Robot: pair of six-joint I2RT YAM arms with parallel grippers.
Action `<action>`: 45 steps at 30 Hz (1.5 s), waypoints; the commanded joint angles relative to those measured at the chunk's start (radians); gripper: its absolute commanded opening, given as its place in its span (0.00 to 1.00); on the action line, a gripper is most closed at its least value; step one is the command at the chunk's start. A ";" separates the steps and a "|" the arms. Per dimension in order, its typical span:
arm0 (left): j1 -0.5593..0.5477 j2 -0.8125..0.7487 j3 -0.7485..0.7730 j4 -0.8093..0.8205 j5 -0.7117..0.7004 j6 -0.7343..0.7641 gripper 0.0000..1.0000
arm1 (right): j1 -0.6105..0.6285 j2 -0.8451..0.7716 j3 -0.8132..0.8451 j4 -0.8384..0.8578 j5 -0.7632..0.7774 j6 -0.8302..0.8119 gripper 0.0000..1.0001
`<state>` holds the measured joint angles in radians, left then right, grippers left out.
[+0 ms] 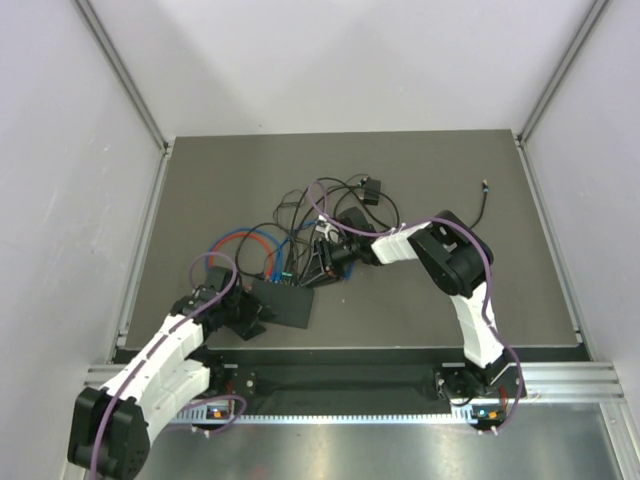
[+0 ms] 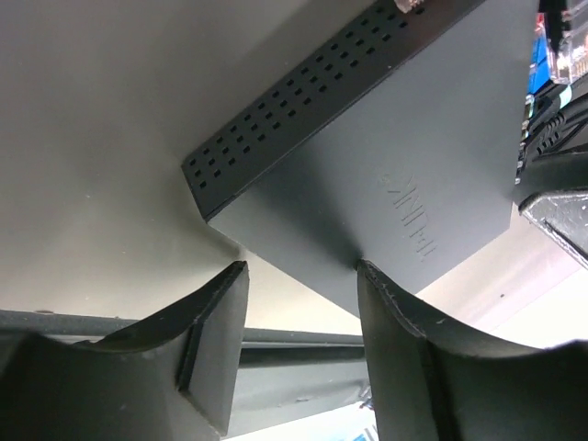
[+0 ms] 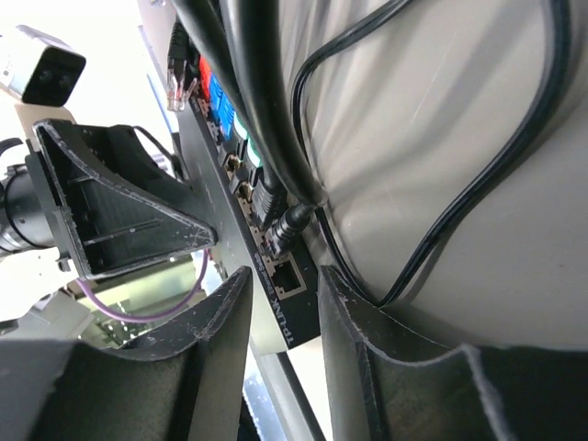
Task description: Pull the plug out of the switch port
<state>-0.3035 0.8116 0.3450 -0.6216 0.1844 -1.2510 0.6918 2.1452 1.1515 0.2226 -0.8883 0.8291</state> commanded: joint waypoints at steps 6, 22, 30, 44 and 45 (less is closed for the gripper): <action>0.003 0.040 0.015 0.039 -0.033 -0.030 0.54 | 0.015 0.033 0.004 0.113 0.042 0.044 0.33; 0.003 0.067 0.023 0.028 -0.023 -0.028 0.54 | 0.035 0.073 -0.012 0.170 0.026 0.065 0.27; 0.003 0.061 0.008 0.016 -0.016 -0.037 0.54 | 0.041 0.085 -0.015 0.170 0.037 0.058 0.11; 0.004 0.098 0.012 -0.041 -0.045 -0.036 0.54 | 0.054 -0.064 -0.162 0.494 0.359 0.088 0.00; 0.004 0.101 0.017 -0.044 -0.046 -0.031 0.54 | 0.055 -0.048 -0.139 0.491 0.342 0.079 0.00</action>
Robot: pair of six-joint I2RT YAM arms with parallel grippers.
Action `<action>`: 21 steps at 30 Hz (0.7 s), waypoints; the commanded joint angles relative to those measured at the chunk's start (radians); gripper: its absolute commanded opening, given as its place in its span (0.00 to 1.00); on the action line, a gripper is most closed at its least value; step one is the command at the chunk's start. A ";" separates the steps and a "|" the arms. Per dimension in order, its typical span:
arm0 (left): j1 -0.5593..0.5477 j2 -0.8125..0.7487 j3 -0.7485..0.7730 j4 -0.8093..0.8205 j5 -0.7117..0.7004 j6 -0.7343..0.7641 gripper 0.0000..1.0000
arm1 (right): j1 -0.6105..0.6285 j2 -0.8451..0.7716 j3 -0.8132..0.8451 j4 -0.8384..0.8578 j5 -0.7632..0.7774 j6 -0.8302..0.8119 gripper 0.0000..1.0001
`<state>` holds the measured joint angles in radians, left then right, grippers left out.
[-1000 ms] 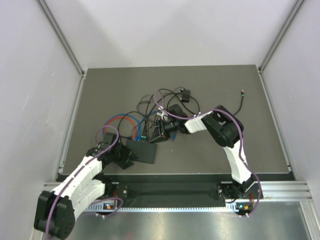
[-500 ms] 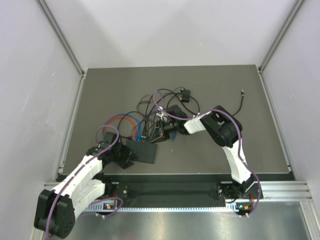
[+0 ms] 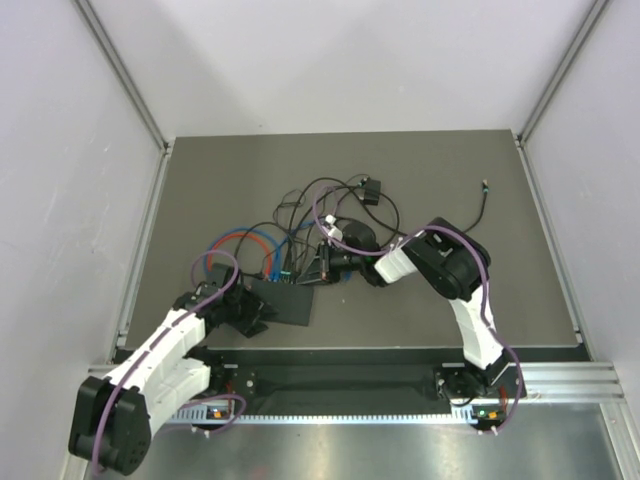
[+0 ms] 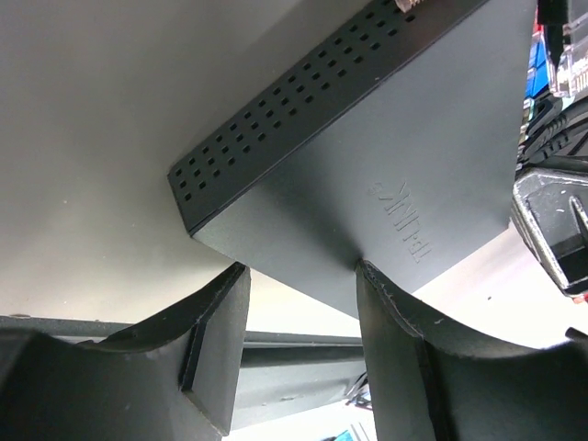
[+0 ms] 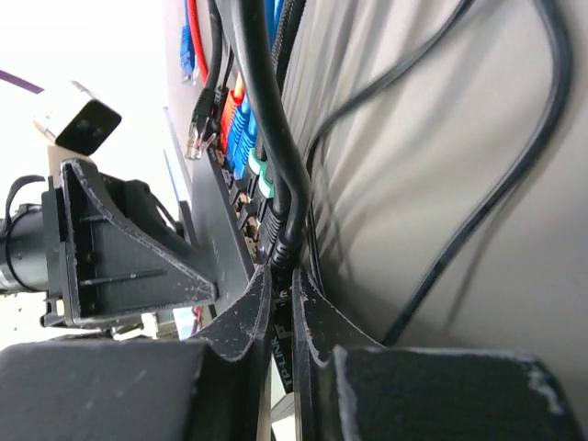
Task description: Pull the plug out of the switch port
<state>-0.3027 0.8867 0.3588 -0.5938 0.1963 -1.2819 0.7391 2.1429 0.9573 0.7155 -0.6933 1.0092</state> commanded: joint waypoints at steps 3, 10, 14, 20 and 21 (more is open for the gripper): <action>0.004 0.044 0.012 -0.069 -0.060 0.010 0.54 | -0.004 0.009 0.069 0.165 0.049 0.120 0.00; 0.004 0.101 0.025 -0.064 -0.052 0.033 0.54 | -0.009 0.038 0.026 0.308 0.081 0.457 0.00; 0.004 0.104 0.052 -0.090 -0.070 0.047 0.54 | -0.014 0.057 -0.037 0.351 0.096 0.590 0.00; 0.004 0.107 0.062 -0.110 -0.084 0.056 0.54 | -0.029 0.092 -0.025 0.356 0.117 0.533 0.00; 0.004 0.109 0.065 -0.113 -0.083 0.061 0.54 | -0.029 0.069 -0.003 0.278 0.109 0.387 0.00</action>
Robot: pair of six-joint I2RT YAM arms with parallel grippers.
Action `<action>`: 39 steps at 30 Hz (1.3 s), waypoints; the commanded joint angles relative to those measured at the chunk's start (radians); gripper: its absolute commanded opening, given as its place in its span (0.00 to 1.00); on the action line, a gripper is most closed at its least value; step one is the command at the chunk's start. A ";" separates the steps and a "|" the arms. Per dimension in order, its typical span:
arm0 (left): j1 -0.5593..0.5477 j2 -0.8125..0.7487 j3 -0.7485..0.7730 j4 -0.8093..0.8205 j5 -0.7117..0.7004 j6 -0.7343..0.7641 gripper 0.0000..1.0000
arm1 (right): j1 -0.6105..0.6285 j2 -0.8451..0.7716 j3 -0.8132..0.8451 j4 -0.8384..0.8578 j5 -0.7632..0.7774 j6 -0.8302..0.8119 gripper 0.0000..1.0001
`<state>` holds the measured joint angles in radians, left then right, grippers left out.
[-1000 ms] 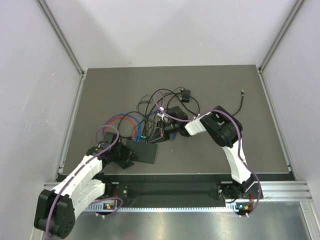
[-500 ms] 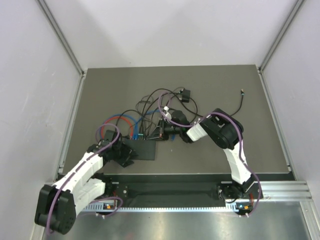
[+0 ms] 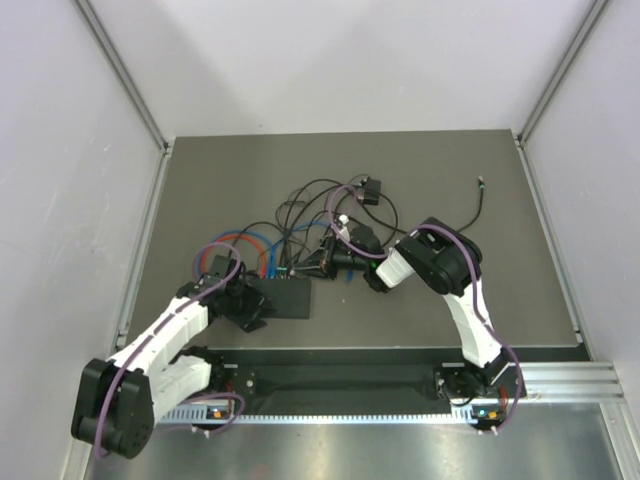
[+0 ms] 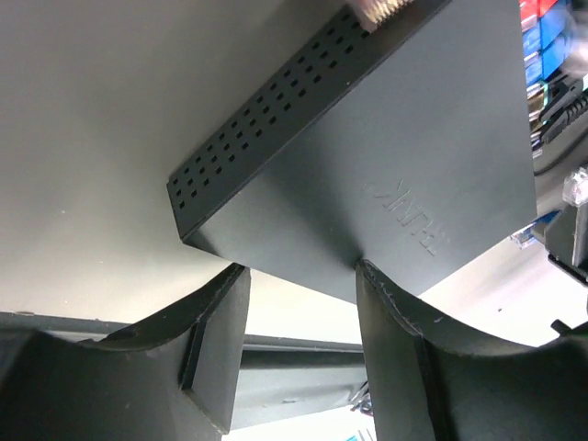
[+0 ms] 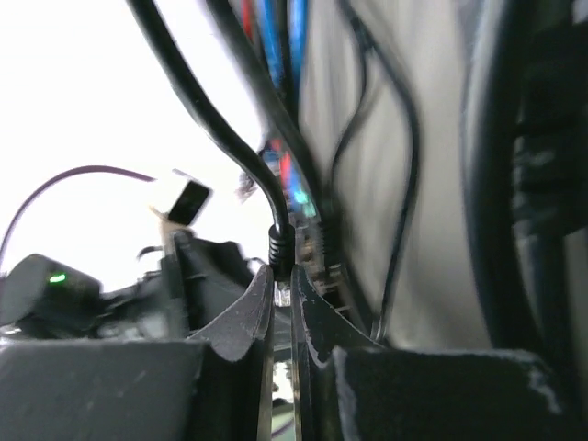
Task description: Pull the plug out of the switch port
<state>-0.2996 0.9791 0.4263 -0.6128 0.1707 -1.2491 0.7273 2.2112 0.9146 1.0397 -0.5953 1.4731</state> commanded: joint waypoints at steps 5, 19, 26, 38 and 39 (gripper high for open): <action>0.001 0.032 0.011 -0.102 -0.054 0.048 0.54 | -0.031 -0.045 0.113 -0.320 0.026 -0.284 0.00; 0.019 0.067 0.041 -0.091 -0.030 0.115 0.55 | -0.325 -0.175 0.389 -0.940 0.005 -0.797 0.00; 0.048 0.090 0.060 -0.081 -0.014 0.148 0.56 | -0.511 -0.285 0.556 -1.035 0.009 -0.768 0.00; 0.068 0.089 0.112 -0.102 -0.017 0.214 0.56 | -0.755 -0.058 0.799 -1.314 0.059 -0.718 0.00; 0.070 0.090 0.115 -0.102 -0.019 0.221 0.56 | -0.756 -0.045 0.808 -1.342 0.063 -0.727 0.00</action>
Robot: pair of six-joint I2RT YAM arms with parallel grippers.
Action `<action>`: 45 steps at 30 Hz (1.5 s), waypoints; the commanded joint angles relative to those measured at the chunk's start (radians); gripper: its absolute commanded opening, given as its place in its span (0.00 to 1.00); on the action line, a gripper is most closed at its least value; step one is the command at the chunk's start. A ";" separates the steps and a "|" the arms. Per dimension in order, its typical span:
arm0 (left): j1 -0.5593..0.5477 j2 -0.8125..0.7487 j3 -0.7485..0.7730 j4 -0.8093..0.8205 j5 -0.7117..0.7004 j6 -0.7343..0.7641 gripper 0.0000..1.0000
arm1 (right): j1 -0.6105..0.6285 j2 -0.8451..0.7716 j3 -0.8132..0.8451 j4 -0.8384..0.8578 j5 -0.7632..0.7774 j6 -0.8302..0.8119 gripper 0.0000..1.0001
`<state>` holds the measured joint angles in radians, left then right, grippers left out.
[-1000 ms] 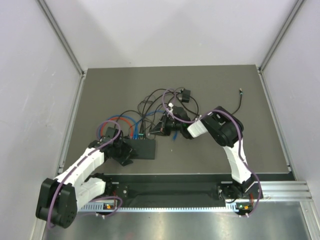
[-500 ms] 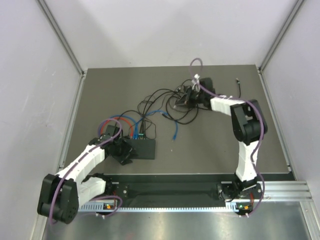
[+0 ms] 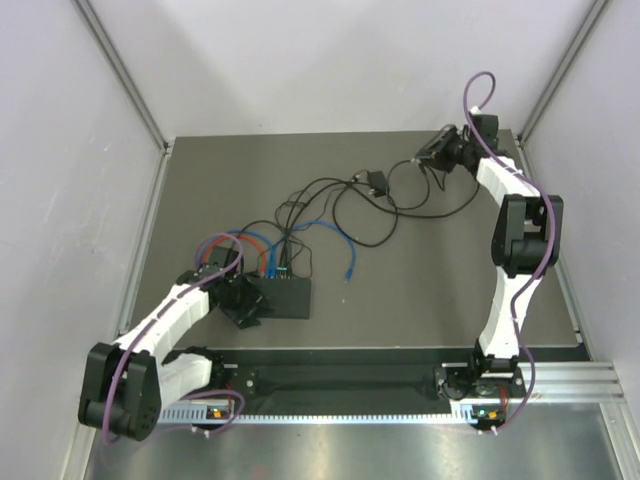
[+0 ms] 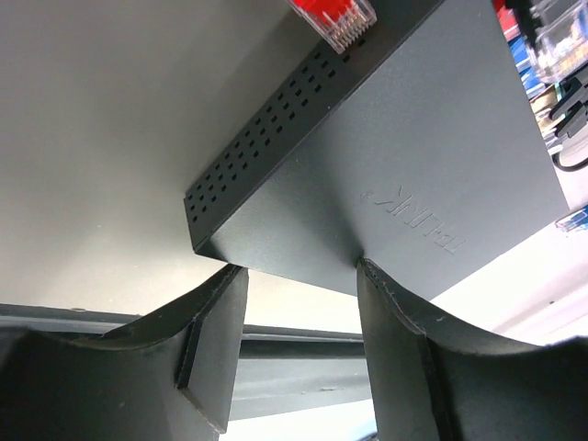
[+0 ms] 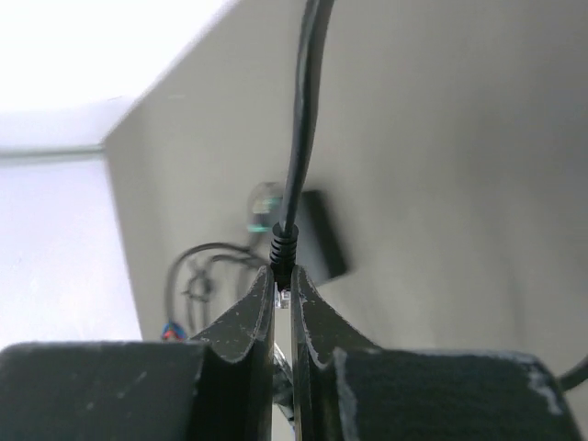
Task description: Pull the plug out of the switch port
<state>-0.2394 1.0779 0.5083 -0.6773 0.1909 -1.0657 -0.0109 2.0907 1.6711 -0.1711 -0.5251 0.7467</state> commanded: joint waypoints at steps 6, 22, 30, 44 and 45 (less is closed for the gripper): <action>0.012 0.020 0.064 -0.025 -0.022 0.091 0.56 | -0.012 0.054 -0.014 -0.156 0.011 -0.042 0.19; 0.017 0.047 0.078 -0.018 0.018 0.156 0.56 | 0.173 -0.066 0.370 -0.639 0.358 -0.412 0.75; 0.018 0.028 0.058 -0.007 0.027 0.139 0.56 | 0.412 -0.167 0.136 -0.477 0.121 -0.538 0.72; 0.023 0.036 0.049 0.019 0.044 0.138 0.56 | 0.663 0.055 -0.165 0.119 -0.412 -0.136 0.56; 0.023 0.036 0.047 0.024 0.044 0.136 0.56 | 0.672 0.071 -0.168 0.149 -0.418 -0.124 0.54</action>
<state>-0.2230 1.1217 0.5556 -0.6937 0.2241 -0.9291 0.6212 2.1197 1.4986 -0.1776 -0.8486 0.5507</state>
